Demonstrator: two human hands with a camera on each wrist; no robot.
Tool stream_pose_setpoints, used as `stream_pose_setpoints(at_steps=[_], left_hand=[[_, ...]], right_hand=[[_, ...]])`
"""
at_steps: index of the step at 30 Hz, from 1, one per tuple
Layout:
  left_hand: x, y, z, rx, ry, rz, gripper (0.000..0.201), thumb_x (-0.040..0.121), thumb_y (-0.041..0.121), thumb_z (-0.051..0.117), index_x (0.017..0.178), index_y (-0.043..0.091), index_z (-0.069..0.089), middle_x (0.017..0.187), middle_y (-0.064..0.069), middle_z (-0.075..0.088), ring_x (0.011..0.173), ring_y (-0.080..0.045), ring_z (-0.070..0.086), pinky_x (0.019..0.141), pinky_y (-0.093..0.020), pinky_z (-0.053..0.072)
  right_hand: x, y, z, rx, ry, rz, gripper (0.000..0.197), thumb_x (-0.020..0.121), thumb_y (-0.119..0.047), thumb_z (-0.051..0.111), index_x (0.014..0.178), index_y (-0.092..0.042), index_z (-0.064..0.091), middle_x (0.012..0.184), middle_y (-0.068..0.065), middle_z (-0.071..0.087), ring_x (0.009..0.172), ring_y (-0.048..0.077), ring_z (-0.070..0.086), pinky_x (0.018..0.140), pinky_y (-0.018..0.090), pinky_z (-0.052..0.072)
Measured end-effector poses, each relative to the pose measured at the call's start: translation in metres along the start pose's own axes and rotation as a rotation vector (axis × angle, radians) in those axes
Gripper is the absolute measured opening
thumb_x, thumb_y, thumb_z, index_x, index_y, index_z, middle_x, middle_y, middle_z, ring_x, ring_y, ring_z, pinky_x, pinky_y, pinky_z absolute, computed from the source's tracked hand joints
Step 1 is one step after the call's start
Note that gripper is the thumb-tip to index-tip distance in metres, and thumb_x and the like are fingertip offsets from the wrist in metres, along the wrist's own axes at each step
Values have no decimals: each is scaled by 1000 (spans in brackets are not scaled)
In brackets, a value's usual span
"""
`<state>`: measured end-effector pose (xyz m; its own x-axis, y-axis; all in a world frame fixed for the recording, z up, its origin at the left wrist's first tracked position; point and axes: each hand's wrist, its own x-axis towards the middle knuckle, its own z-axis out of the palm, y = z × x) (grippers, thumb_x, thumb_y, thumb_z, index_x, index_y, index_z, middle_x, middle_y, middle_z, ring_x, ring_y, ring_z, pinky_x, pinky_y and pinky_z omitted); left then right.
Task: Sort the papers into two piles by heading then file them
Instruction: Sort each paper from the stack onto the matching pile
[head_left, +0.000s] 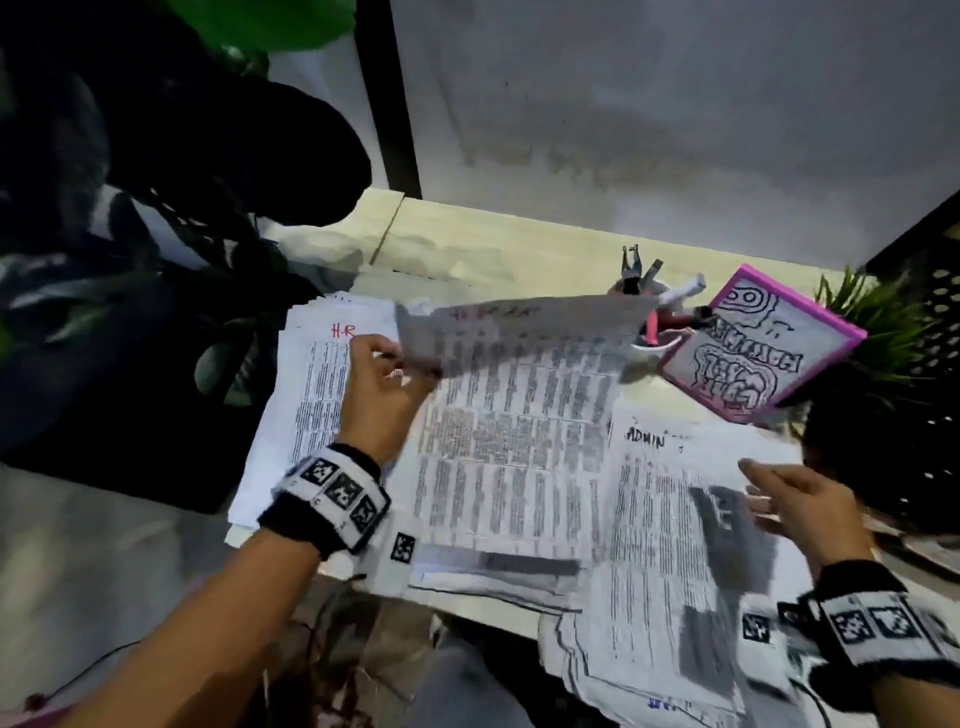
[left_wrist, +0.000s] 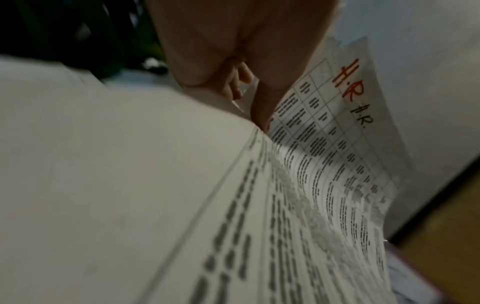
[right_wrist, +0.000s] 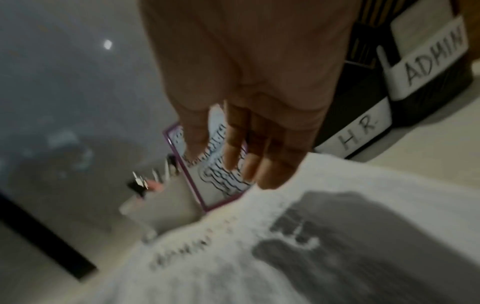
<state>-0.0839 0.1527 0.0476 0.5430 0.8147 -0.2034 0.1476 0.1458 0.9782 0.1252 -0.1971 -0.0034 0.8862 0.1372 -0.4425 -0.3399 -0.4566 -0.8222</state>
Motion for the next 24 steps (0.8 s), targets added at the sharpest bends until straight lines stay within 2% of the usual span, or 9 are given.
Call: stream_pose_setpoints(at_steps=[2, 5, 8, 11, 13, 17, 19, 22, 24], left_hand=[[21, -7, -38, 131, 145, 42, 43, 75, 11, 76, 85, 31, 40, 98, -12, 56, 89, -30, 61, 77, -35, 52], [44, -13, -81, 380, 249, 22, 28, 84, 10, 69, 88, 11, 42, 83, -9, 47, 67, -21, 47, 56, -19, 37], [63, -28, -116, 644, 247, 33, 14, 86, 11, 67, 87, 7, 54, 82, -10, 54, 73, -25, 50, 64, -28, 37], [82, -46, -135, 756, 207, 23, 12, 82, 3, 66, 94, 5, 63, 91, -11, 62, 86, -30, 57, 74, -30, 39], [89, -53, -137, 835, 121, -59, 24, 82, -1, 64, 106, 0, 62, 111, -17, 64, 99, -33, 58, 80, -31, 42], [95, -67, -131, 863, 26, -207, 26, 87, -1, 58, 113, -2, 57, 124, -20, 59, 97, -37, 60, 77, -35, 45], [96, -71, -126, 873, 105, -171, 27, 82, -5, 59, 109, -3, 59, 123, -23, 58, 101, -39, 60, 81, -38, 49], [89, -68, -97, 874, 264, -29, 33, 81, -5, 56, 114, 1, 56, 139, -23, 41, 122, -39, 47, 101, -44, 41], [75, -61, -63, 873, 215, 100, 33, 84, -4, 55, 116, 5, 56, 146, -17, 34, 131, -35, 37, 109, -40, 33]], right_hand=[[5, 25, -4, -306, 72, 24, 72, 48, -63, 80, 91, -7, 69, 86, 18, 68, 75, 28, 62, 73, 38, 50], [1, 45, -7, -549, 215, 116, 65, 64, -40, 85, 109, 1, 62, 110, 25, 63, 104, 37, 58, 90, 44, 43], [-1, 62, -9, -793, 254, 216, 81, 65, -45, 83, 123, 4, 52, 120, 32, 50, 117, 44, 43, 96, 50, 39], [-2, 67, -7, -749, 316, 275, 80, 66, -39, 84, 126, 1, 52, 123, 31, 44, 118, 47, 40, 96, 53, 39], [-3, 68, -7, -724, 365, 254, 72, 66, -33, 85, 123, 0, 56, 123, 29, 48, 116, 48, 43, 93, 54, 43], [0, 69, -9, -629, 479, 131, 44, 69, -19, 82, 104, 1, 63, 105, 28, 61, 98, 45, 56, 83, 50, 48], [0, 66, -12, -563, 502, 75, 29, 72, -15, 79, 93, 2, 66, 93, 26, 66, 88, 43, 60, 79, 44, 48], [-1, 63, -18, -531, 501, -9, 21, 75, -13, 77, 86, 2, 69, 83, 24, 68, 82, 40, 62, 76, 41, 49], [-3, 66, -21, -505, 496, -70, 19, 76, -13, 76, 89, 0, 70, 83, 22, 69, 80, 38, 63, 76, 41, 50]])
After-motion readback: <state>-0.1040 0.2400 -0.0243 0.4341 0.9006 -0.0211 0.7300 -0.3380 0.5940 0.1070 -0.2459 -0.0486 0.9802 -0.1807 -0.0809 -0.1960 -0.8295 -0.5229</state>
